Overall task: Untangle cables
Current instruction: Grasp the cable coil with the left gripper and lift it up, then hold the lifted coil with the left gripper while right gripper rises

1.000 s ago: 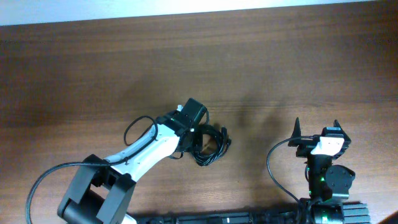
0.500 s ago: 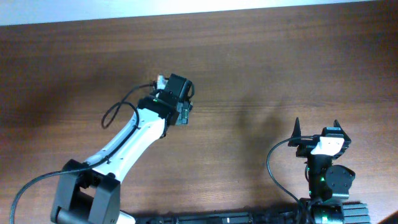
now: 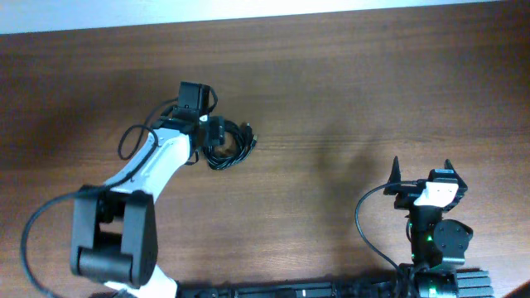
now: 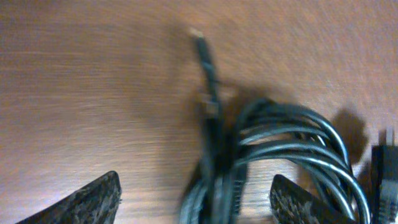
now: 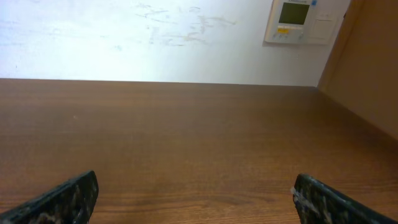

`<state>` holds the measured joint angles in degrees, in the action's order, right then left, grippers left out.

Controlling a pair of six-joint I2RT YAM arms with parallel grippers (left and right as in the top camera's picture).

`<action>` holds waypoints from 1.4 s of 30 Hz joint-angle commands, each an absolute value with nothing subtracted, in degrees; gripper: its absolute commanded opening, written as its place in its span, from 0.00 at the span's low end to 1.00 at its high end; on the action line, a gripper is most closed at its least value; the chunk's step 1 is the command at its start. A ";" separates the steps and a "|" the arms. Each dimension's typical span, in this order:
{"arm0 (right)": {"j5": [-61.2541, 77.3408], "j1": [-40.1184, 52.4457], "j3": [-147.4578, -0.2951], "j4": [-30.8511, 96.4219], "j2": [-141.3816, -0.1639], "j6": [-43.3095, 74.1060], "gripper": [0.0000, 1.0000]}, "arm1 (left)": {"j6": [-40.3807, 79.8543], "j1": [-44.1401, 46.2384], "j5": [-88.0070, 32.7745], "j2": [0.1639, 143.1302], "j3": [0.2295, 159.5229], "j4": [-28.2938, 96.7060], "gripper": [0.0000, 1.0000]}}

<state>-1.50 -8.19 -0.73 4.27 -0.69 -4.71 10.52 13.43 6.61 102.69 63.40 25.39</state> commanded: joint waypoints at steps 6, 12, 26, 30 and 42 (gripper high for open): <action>-2.02 -7.88 -0.32 4.49 -0.36 -4.69 0.99 | 10.07 14.35 -1.32 107.85 64.90 29.65 0.01; -2.02 -7.88 -0.32 4.49 -0.36 -4.69 0.98 | 50.46 15.16 -15.70 104.66 70.22 50.54 0.99; -2.02 -7.88 -0.32 4.47 -0.36 -4.69 0.98 | -22.87 15.62 -4.12 105.60 74.61 42.46 0.75; -2.02 -7.88 -0.32 4.49 -0.36 -4.69 0.98 | -22.90 15.62 -11.11 109.84 74.61 44.47 0.77; -2.02 -7.88 -0.32 4.49 -0.36 -4.69 0.98 | -13.87 15.59 -7.03 109.49 68.07 35.64 0.00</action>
